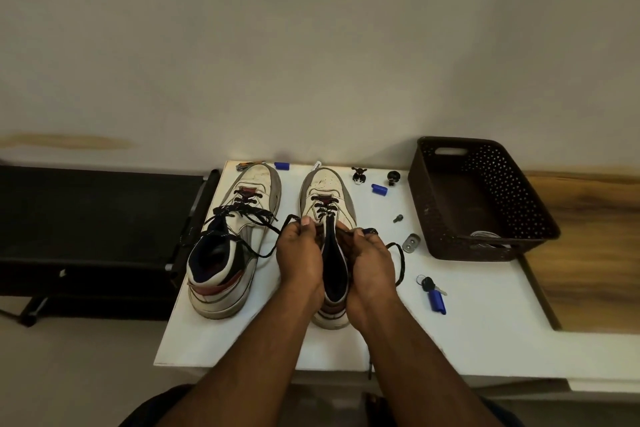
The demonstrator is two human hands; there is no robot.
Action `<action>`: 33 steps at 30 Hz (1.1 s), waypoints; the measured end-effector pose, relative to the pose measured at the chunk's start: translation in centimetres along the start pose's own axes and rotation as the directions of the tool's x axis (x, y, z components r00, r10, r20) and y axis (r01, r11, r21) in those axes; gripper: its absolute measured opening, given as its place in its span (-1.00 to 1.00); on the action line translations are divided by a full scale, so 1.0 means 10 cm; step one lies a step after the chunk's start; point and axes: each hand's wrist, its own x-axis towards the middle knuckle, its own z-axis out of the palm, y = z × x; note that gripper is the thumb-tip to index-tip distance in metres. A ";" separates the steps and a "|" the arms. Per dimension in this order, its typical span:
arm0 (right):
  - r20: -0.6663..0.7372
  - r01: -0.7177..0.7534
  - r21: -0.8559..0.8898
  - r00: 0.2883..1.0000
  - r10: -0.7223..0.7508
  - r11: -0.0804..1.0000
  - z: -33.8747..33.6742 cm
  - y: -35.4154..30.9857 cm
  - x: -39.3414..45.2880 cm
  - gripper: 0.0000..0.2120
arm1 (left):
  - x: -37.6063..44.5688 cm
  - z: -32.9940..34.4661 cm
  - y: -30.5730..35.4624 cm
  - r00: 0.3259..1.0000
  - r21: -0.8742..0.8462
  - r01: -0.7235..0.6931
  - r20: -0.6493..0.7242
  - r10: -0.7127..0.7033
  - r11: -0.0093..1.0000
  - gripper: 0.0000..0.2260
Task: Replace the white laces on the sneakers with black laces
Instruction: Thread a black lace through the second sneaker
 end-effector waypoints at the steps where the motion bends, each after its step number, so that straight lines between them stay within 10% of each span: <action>1: 0.016 -0.004 -0.002 1.000 0.004 1.000 0.00 -0.01 0.01 -0.80 | 0.00 0.00 0.01 1.000 -0.006 0.005 0.013 -0.005 1.000 -0.77; 17: 0.216 0.391 -0.289 0.916 -0.338 0.874 0.54 -0.90 -0.62 -0.91 | -0.66 -0.12 1.39 0.968 0.065 -0.205 0.162 0.192 0.977 -0.92; 29: 0.375 0.603 -0.327 0.789 -0.486 0.727 1.11 -1.87 -1.75 -0.82 | -1.64 0.09 2.94 0.810 -0.038 -0.502 0.330 0.485 0.864 -0.87; 33: 0.395 0.617 -0.339 0.778 -0.488 0.710 1.13 -1.84 -1.83 -0.83 | -1.62 0.04 2.73 0.858 0.062 -0.502 0.162 0.488 0.863 -0.88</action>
